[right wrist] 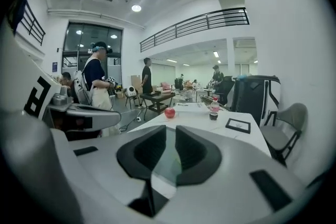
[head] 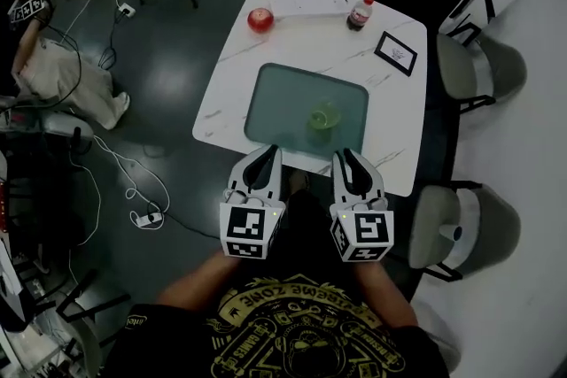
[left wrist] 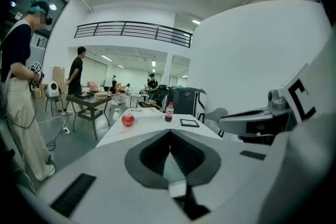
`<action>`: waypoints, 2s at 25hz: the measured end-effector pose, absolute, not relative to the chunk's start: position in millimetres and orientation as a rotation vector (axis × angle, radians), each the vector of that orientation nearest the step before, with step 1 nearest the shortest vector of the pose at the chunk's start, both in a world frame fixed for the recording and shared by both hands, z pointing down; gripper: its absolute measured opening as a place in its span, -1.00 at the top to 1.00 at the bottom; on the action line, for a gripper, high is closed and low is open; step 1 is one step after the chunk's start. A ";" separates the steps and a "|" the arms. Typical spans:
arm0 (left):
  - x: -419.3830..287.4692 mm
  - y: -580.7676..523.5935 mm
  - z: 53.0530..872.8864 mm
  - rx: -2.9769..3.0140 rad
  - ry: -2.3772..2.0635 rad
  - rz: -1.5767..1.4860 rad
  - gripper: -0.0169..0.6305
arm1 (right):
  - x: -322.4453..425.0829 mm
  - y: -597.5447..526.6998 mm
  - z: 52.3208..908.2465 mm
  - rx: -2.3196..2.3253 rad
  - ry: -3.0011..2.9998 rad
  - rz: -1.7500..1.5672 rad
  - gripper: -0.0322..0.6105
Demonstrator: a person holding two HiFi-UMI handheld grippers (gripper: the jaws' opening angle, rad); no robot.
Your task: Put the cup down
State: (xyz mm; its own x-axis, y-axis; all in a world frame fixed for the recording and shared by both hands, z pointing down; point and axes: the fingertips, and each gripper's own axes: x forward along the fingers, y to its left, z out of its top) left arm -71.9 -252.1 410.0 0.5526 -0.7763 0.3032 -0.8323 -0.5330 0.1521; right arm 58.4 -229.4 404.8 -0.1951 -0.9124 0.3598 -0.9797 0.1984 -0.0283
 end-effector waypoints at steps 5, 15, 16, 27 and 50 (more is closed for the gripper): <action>-71.0 -232.9 384.9 2.509 -1.312 0.216 0.92 | 56.3 -206.3 382.8 1.789 -2.214 0.346 0.88; -42.8 -174.3 343.0 2.498 -1.352 0.144 0.92 | 65.4 -164.0 341.6 1.617 -2.372 0.240 0.88; -39.1 -165.2 341.3 2.488 -1.365 0.147 0.92 | 68.4 -156.6 337.6 1.598 -2.389 0.229 0.88; -15.4 -68.3 324.1 2.406 -1.561 0.200 0.92 | 98.8 -77.2 312.0 1.409 -2.526 0.202 0.88; -72.5 -9.0 343.2 2.498 -1.423 0.216 0.92 | 17.4 12.8 340.4 1.444 -2.471 0.262 0.89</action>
State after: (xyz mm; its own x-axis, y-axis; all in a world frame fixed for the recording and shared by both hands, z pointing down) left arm -72.5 -9.0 343.2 0.5099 -0.8218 0.2541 -0.8602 -0.4876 0.1491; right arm 17.4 12.8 340.4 -0.4682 -0.8246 0.3175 -0.8729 0.4875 -0.0211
